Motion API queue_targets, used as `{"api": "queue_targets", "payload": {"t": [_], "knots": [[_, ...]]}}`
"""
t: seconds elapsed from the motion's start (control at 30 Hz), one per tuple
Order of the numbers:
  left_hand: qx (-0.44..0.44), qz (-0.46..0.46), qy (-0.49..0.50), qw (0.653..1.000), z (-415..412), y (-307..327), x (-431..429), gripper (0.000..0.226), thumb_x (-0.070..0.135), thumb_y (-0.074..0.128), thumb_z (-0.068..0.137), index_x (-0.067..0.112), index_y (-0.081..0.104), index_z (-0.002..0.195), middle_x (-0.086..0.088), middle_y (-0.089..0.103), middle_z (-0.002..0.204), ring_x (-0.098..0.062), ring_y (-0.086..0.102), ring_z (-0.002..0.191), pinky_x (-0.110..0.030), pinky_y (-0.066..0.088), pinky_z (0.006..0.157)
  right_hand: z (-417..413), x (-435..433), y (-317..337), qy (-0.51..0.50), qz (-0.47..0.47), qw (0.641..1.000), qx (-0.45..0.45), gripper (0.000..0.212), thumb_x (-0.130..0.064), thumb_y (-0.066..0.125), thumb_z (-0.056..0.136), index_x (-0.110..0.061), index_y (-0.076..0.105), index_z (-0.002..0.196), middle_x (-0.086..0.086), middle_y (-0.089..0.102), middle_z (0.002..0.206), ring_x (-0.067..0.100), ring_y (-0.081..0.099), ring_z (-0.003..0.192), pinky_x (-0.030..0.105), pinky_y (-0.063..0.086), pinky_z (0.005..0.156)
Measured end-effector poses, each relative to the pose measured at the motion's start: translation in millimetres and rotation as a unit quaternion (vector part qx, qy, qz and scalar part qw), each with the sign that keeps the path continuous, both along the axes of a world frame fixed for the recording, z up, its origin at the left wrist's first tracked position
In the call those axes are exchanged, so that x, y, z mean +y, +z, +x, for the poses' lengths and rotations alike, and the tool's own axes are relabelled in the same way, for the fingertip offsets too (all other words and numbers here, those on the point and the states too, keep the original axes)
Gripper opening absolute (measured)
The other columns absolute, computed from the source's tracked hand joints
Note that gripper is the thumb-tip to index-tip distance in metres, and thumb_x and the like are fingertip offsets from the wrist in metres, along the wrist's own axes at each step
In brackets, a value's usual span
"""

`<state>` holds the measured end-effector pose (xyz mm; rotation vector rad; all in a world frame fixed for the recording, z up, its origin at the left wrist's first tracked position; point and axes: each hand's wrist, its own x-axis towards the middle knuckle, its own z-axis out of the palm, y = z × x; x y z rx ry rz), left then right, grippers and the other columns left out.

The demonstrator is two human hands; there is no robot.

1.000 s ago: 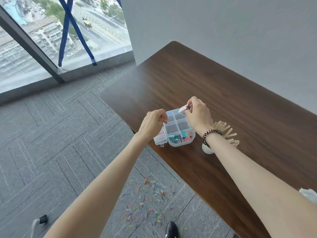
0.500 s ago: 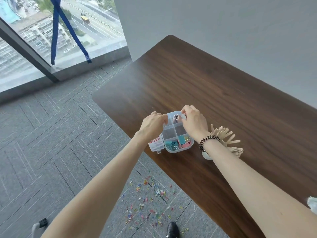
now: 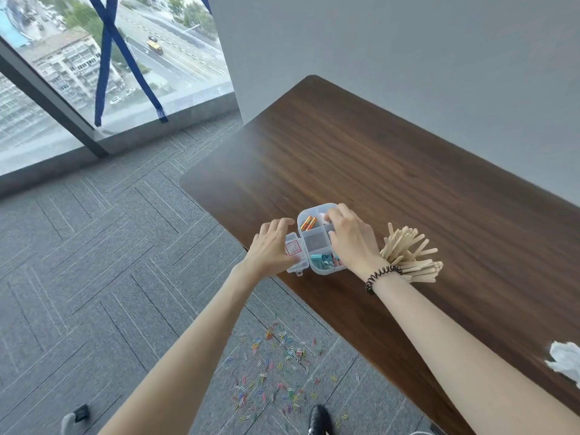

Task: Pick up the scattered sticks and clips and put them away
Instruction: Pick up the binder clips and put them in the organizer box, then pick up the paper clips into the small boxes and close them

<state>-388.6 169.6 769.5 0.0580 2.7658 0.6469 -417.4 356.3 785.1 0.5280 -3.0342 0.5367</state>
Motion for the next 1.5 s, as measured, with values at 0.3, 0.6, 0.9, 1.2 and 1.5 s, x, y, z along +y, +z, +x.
{"api": "queue_targets", "payload": {"t": [0.3,0.6,0.9,1.2,1.5], "knots": [[0.040,-0.003,0.018,0.999,24.5,-42.8,-2.4,0.091,0.047,0.078,0.071,0.021,0.027,0.142,0.001,0.044,0.138,-0.016,0.042,0.124,-0.039,0.037,0.102,58.8,1.2,-14.7,0.037,-0.022,0.999,0.015,0.026,-0.005,0.065,0.082,-0.015,0.056,0.104,0.001,0.055,0.107,0.015,0.059,0.092,0.023,0.056,0.069],[0.128,0.033,0.023,0.991,54.9,-22.8,-17.8,0.080,0.051,0.077,0.068,0.024,0.037,0.132,0.005,0.051,0.120,-0.012,0.049,0.104,-0.032,0.045,0.088,93.4,-3.1,-16.5,0.022,-0.060,0.998,-0.023,0.009,-0.015,0.055,0.092,-0.014,0.055,0.100,-0.002,0.055,0.104,0.015,0.061,0.086,0.019,0.048,0.062],[0.112,0.055,-0.058,0.990,168.5,-4.4,-48.0,0.085,0.046,0.079,0.068,0.026,0.033,0.136,0.007,0.049,0.127,-0.012,0.049,0.110,-0.032,0.043,0.092,181.8,-46.2,-21.2,-0.100,-0.269,0.923,-0.255,0.023,-0.026,0.051,0.095,-0.016,0.059,0.114,0.001,0.068,0.111,0.016,0.066,0.095,0.044,0.056,0.081],[0.063,0.091,-0.109,0.988,313.4,-36.0,-88.7,0.084,0.041,0.080,0.069,0.019,0.036,0.137,0.005,0.050,0.128,-0.013,0.050,0.111,-0.032,0.046,0.090,326.3,-88.4,-57.4,-0.165,-0.396,0.830,-0.356,0.023,-0.022,0.058,0.094,-0.012,0.056,0.115,0.004,0.071,0.098,0.013,0.069,0.085,0.032,0.059,0.069],[0.012,0.105,-0.077,0.991,395.8,-155.8,-100.2,0.085,0.034,0.080,0.070,0.022,0.032,0.139,0.009,0.044,0.132,-0.010,0.050,0.112,-0.029,0.050,0.081,403.5,-102.6,-176.4,-0.198,-0.364,0.828,-0.378,0.015,-0.018,0.059,0.092,-0.016,0.055,0.106,0.007,0.069,0.097,0.021,0.068,0.086,0.045,0.059,0.066]]}}
